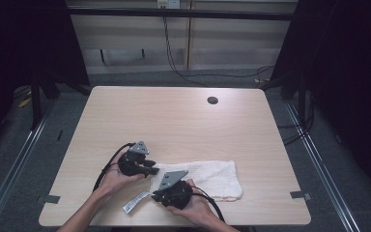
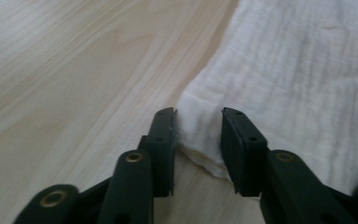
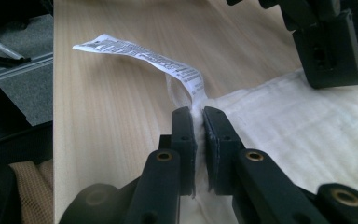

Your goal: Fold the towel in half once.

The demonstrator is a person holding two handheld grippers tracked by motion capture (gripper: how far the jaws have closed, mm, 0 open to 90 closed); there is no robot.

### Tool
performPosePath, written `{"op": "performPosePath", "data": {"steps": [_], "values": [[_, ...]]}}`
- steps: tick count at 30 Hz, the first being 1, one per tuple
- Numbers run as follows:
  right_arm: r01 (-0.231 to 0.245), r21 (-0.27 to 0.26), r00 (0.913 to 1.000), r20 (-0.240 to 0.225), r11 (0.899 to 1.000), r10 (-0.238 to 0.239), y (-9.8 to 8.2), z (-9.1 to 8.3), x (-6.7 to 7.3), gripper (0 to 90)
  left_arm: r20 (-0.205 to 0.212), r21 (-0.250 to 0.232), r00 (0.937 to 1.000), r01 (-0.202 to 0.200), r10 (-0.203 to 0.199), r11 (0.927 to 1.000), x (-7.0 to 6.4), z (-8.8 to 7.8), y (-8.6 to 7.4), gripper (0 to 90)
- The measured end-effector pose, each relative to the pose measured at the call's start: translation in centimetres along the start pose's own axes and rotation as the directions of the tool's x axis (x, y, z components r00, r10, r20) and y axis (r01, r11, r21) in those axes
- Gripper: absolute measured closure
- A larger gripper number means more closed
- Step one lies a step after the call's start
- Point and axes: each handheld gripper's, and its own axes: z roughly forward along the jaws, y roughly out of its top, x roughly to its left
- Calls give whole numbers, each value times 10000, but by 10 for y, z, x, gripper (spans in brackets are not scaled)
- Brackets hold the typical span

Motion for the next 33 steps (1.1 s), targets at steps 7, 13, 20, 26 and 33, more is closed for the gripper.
{"op": "performPosePath", "data": {"steps": [7, 13, 20, 26, 33], "values": [[-416, 10, 9987, -295, 9991, 416, 1, -1, -3, 839, 194, -45, 9998, 73, -72, 10000, -2, 2, 1, 845], [-612, -268, 9966, -565, 9978, 596, 4, -6, -5, 840, 491, -542, 9963, 728, -702, 9959, 3, -7, -1, 851], [-577, -633, 9962, -688, 9963, 533, 11, -16, -6, 840, 510, -741, 9968, 647, -610, 9952, 5, -14, 0, 849], [-676, -935, 9955, -720, 9933, 610, 18, -27, -10, 843, 771, -1278, 9930, 987, -893, 9869, 10, -23, 0, 852], [-698, -1089, 9948, -816, 9916, 611, 25, -30, -8, 843, 977, -1656, 9890, 1262, -1110, 9781, 14, -35, 1, 849]]}}
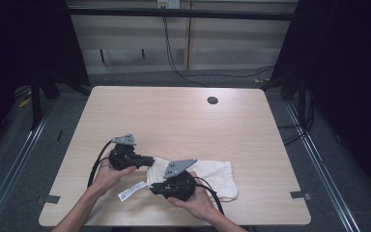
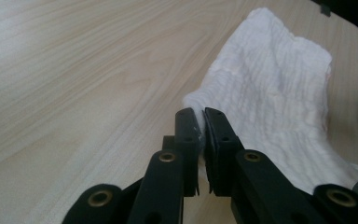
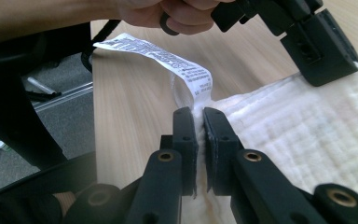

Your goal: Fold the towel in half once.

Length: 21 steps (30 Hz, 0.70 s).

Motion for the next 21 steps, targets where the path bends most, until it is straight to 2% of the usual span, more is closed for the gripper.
{"op": "performPosePath", "data": {"steps": [6, 10, 11, 12, 16, 21], "values": [[187, -235, 9998, 0, 9995, -187, 11, -2, 3, 843, 144, -376, 9995, 284, -279, 9989, 2, -10, 2, 851], [103, -440, 9999, -107, 9990, -108, 17, -1, 4, 843, 124, -606, 9992, 384, -377, 9974, 3, -17, 3, 853], [91, -389, 9996, -252, 9992, -101, 20, 2, 4, 841, 13, -609, 9994, 354, -354, 9975, 3, -20, 4, 854], [94, -335, 9996, -263, 9994, -103, 21, 3, 3, 841, 13, -609, 9994, 354, -354, 9975, 3, -20, 4, 854], [-1, -444, 9994, -347, 9990, -14, 26, 6, 1, 842, -420, -590, 9984, 344, -369, 9977, 4, -26, 4, 855], [100, -535, 9991, -410, 9985, -122, 34, 7, 2, 842, -480, -696, 9980, 371, -405, 9969, 5, -35, 6, 856]]}}
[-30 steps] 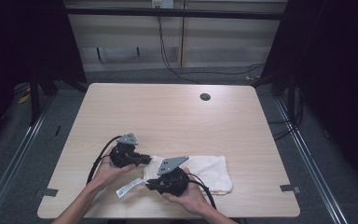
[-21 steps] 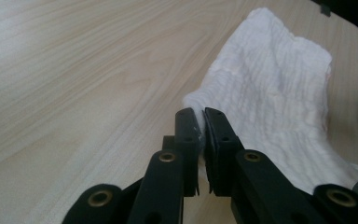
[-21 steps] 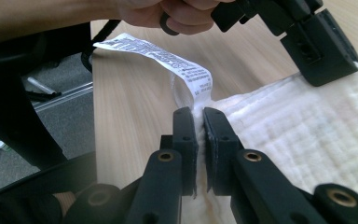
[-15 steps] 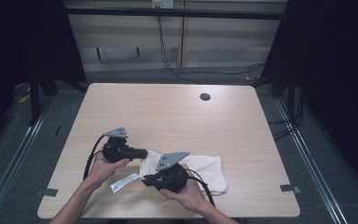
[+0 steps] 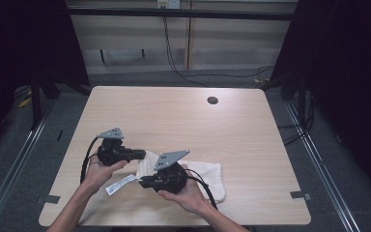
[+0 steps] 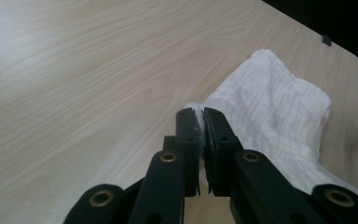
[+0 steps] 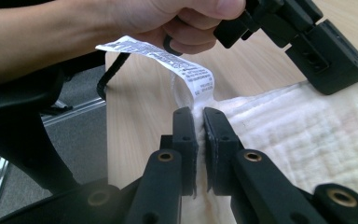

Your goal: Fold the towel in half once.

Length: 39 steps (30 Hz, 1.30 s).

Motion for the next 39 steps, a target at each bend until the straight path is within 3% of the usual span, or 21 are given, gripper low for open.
{"op": "performPosePath", "data": {"steps": [5, 12, 15, 22, 29, 35, 39], "values": [[79, -131, 9998, -203, 9999, -81, 6, 0, 2, 843, -234, 138, 9995, -189, 192, 9997, -4, -10, 2, 856], [185, -669, 9989, -411, 9976, -212, 24, 5, 7, 843, -471, -158, 9988, 159, -166, 9997, -2, -33, 7, 856], [214, -832, 9986, -462, 9963, -253, 27, 7, 10, 843, -496, -67, 9987, 84, -87, 9999, -3, -35, 10, 855], [270, -728, 9994, -219, 9970, -286, 22, 3, 9, 843, -434, 166, 9991, -21, 28, 9999, -6, -19, 15, 855], [210, -847, 9996, 223, 9962, -192, 18, -20, 4, 844, -375, 303, 9987, -325, 337, 9990, -18, 3, 38, 856], [38, -900, 9988, 487, 9959, 6, 5, -36, 1, 843, -83, 461, 9988, -480, 485, 9978, -26, 25, 44, 855], [35, -906, 9984, 566, 9959, 17, 4, -43, 1, 843, 29, 456, 9987, -504, 503, 9977, -29, 30, 47, 856]]}}
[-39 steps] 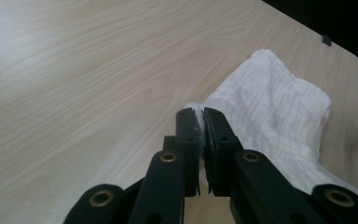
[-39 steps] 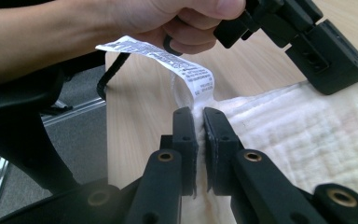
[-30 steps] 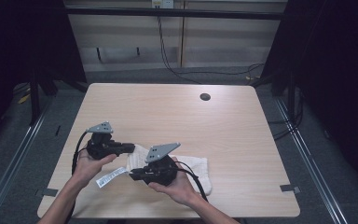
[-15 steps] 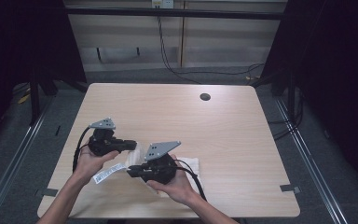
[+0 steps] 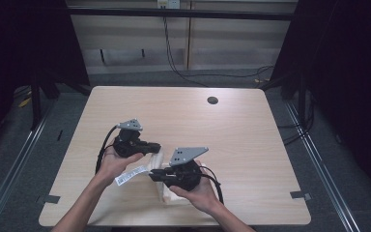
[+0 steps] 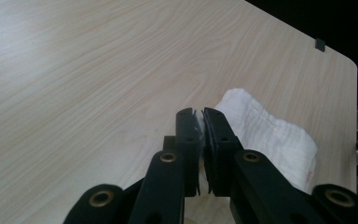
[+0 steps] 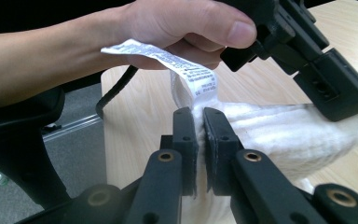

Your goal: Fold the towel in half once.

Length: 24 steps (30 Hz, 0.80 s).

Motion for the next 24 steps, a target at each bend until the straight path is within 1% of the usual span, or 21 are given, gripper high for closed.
{"op": "performPosePath", "data": {"steps": [2, 3, 4, 5, 6, 8, 9, 10, 11, 12, 13, 14, 15, 16, 18, 19, 20, 21, 22, 23, 24], "values": [[18, -21, 9999, 148, 10000, -18, -2, -9, -1, 843, 10, -24, 10000, 62, -62, 10000, -2, 3, 1, 855], [23, -53, 9998, 175, 10000, -22, -4, -12, -1, 843, -18, 17, 10000, 19, -19, 10000, -7, 8, 2, 855], [23, -53, 9998, 175, 10000, -22, -4, -12, -1, 843, -18, 17, 10000, 19, -19, 10000, -7, 8, 2, 855], [-93, -90, 9998, 157, 9999, 95, -7, -14, -2, 843, -18, 139, 10000, -91, 92, 9999, -8, 12, 3, 855], [-169, 50, 9996, 230, 9998, 168, -13, -18, -3, 843, -10, 134, 10000, -39, 39, 9999, -9, 14, 3, 855], [-246, 133, 9990, 389, 9996, 241, -19, -22, -5, 842, 178, 105, 9998, 35, -37, 9999, -9, 23, 5, 855], [-246, 133, 9990, 389, 9996, 241, -19, -22, -5, 842, 178, 105, 9998, 35, -37, 9999, -9, 23, 5, 855], [-398, 124, 9984, 410, 9991, 393, -24, -28, -7, 842, 211, 150, 9998, -4, 1, 9999, -11, 27, 6, 855], [-434, 125, 9980, 465, 9990, 427, -25, -30, -7, 842, 248, 226, 9997, -67, 62, 9997, -14, 34, 7, 855], [-449, 112, 9978, 493, 9989, 443, -27, -32, -7, 842, 340, 197, 9994, -46, 40, 9998, -15, 38, 8, 855], [-449, 112, 9978, 493, 9989, 443, -27, -32, -7, 842, 340, 197, 9994, -46, 40, 9998, -15, 38, 8, 853], [-501, 163, 9969, 622, 9986, 490, -30, -37, -8, 841, 395, 297, 9992, -73, 61, 9995, -17, 44, 10, 854], [-501, 163, 9969, 622, 9986, 490, -30, -37, -8, 841, 395, 297, 9992, -73, 61, 9995, -17, 44, 10, 853], [-578, 241, 9956, 749, 9980, 559, -34, -42, -9, 842, 397, 346, 9992, -65, 52, 9994, -18, 49, 11, 853], [-592, 252, 9952, 798, 9979, 570, -36, -44, -10, 841, 399, 388, 9992, -70, 55, 9992, -20, 57, 12, 853], [-731, 268, 9934, 904, 9970, 704, -41, -48, -13, 841, 417, 374, 9991, 87, -102, 9993, -21, 64, 12, 853], [-731, 268, 9934, 904, 9970, 704, -41, -48, -13, 841, 417, 374, 9991, 87, -102, 9993, -21, 64, 12, 853], [-764, 289, 9929, 937, 9967, 734, -43, -49, -14, 840, 499, 322, 9984, 260, -276, 9991, -22, 70, 12, 853], [-804, 480, 9915, 1068, 9956, 750, -50, -50, -16, 839, 463, 392, 9984, 301, -320, 9988, -22, 76, 11, 854], [-822, 575, 9909, 1114, 9950, 754, -53, -50, -18, 839, 451, 551, 9986, 239, -264, 9982, -22, 80, 10, 854], [-896, 660, 9901, 1142, 9938, 817, -57, -50, -19, 839, 483, 647, 9980, 376, -408, 9972, -23, 89, 7, 854]]}}
